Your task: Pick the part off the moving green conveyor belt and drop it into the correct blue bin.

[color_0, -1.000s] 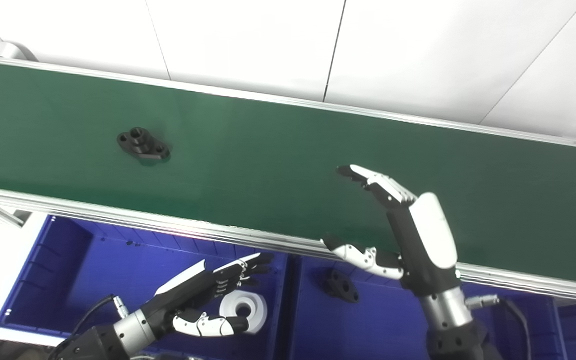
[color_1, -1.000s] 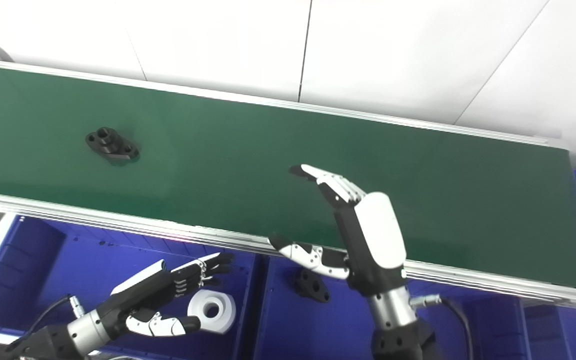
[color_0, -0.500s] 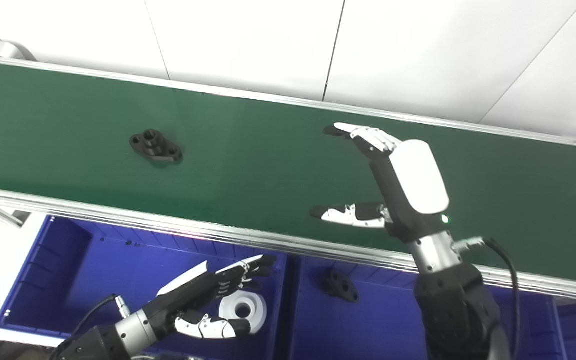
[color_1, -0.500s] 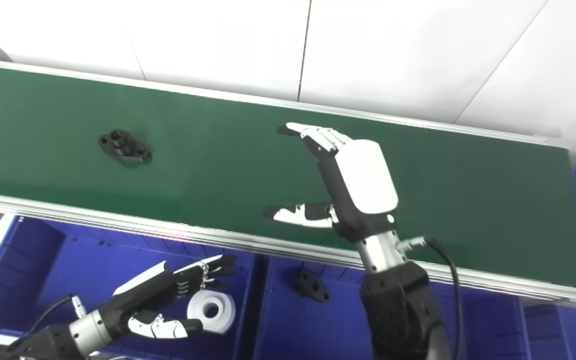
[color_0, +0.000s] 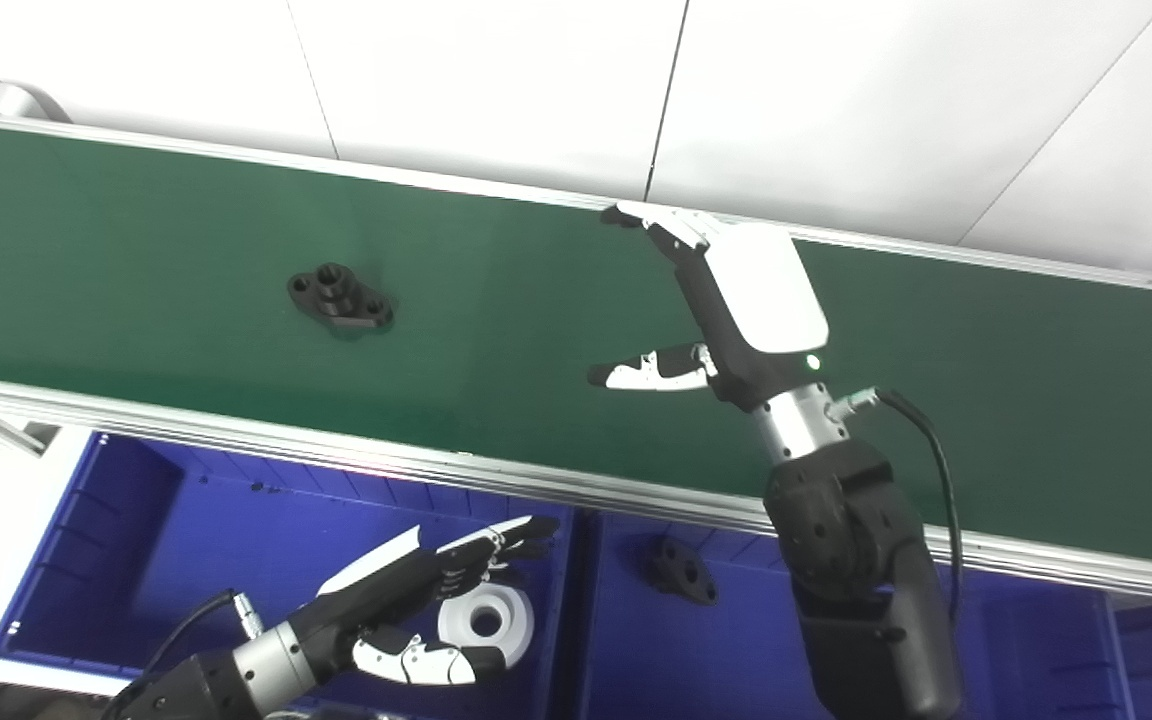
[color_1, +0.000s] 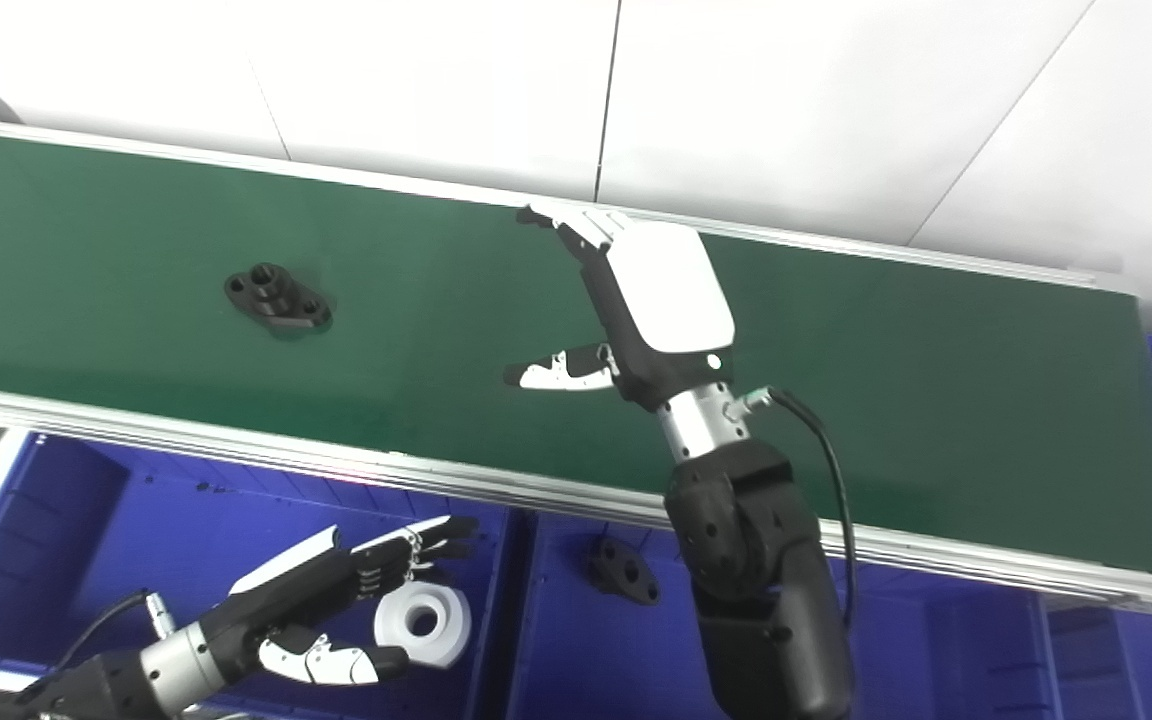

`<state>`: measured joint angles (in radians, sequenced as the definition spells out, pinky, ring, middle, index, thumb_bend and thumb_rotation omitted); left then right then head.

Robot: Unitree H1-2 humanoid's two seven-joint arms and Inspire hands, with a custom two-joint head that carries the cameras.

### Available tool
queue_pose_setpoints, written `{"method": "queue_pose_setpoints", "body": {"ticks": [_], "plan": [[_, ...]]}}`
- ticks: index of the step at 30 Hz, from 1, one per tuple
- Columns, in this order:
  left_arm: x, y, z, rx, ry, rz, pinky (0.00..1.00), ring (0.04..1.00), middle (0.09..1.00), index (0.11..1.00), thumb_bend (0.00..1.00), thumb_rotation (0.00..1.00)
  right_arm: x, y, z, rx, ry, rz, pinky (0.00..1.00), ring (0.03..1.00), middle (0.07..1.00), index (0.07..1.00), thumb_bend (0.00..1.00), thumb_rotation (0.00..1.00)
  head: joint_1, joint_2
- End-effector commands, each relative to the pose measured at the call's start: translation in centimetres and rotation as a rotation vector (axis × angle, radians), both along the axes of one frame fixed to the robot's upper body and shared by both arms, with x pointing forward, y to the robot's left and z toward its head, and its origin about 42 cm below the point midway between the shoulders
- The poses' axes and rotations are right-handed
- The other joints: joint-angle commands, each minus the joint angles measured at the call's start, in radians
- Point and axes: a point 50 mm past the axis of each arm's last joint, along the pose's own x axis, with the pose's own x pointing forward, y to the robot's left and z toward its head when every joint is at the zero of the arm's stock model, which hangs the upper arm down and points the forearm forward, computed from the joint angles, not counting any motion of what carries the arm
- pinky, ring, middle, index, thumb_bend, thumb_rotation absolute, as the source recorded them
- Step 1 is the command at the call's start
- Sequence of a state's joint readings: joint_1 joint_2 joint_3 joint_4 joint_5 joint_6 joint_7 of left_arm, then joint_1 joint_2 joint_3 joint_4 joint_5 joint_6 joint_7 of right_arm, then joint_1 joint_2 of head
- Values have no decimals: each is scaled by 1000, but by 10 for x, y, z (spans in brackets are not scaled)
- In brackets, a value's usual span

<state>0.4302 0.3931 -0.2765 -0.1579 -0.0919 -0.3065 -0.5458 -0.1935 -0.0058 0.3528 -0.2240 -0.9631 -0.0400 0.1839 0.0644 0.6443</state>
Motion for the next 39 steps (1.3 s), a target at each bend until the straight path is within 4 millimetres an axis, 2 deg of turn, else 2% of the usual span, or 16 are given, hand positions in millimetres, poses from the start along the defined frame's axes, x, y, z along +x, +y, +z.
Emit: {"method": "queue_pose_setpoints", "body": {"ticks": [1, 7, 14, 18, 31, 39], "plan": [[0, 2, 8, -3, -49, -8, 873, 948, 983, 960, 446, 475, 6, 9, 13, 38, -55, 40, 656, 763, 792, 800, 841, 217, 2, -2], [-1, 4, 8, -5, -44, 0, 873, 949, 982, 958, 454, 472, 17, 24, 7, 29, -21, 83, 671, 772, 799, 807, 869, 253, -3, -1], [-3, 6, 8, -14, -46, 5, 881, 951, 983, 960, 448, 465, 21, 34, -7, -14, 18, 85, 683, 793, 814, 825, 870, 270, 0, -1], [-3, 8, 8, -3, -39, 4, 884, 953, 985, 963, 456, 492, 23, 36, -14, -23, 22, 87, 698, 800, 813, 826, 872, 274, 2, 1], [-7, 6, 10, -15, -49, 2, 881, 950, 984, 961, 440, 467, 26, 41, -17, -41, 35, 85, 718, 826, 827, 836, 851, 290, 20, 13], [-10, 8, 9, -18, -28, 4, 883, 951, 985, 962, 448, 461, 29, 42, -23, -27, 54, 62, 684, 801, 815, 828, 876, 277, 12, 16]]}}
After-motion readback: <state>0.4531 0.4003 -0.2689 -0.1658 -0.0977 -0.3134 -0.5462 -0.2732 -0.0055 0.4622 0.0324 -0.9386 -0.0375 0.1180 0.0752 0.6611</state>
